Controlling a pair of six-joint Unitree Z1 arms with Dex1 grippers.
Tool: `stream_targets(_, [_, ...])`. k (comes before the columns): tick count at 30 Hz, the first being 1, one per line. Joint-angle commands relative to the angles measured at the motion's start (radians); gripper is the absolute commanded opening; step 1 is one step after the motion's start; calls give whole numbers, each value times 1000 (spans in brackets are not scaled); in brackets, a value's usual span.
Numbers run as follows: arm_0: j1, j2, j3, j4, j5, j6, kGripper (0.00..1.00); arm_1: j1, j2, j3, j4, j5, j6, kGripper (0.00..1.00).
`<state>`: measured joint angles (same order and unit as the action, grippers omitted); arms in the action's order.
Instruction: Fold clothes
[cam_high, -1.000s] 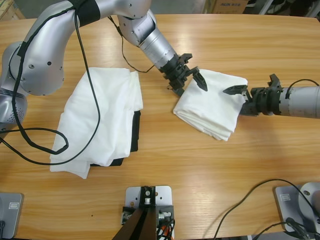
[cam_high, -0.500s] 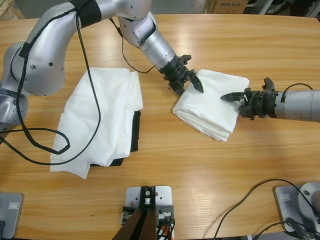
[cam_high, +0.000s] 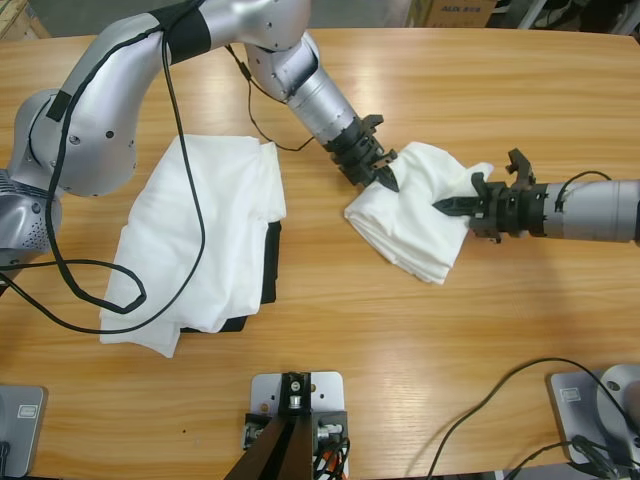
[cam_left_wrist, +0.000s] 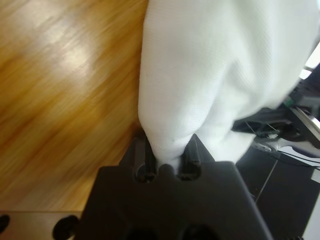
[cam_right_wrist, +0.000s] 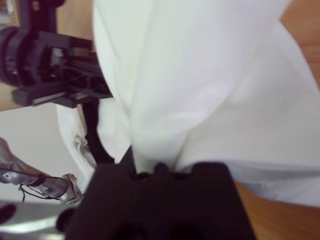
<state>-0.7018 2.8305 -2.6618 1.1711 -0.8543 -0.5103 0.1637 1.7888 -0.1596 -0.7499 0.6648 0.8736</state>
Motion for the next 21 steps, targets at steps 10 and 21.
stream_targets(10, [10, -269, -564, 241, 85, 41, 0, 167, -188, -244, 338, -15, -7, 0])
stream_targets(21, [5, -333, -563, 492, 175, 118, 0, 280, -216, -402, 468, -83, 25, 0])
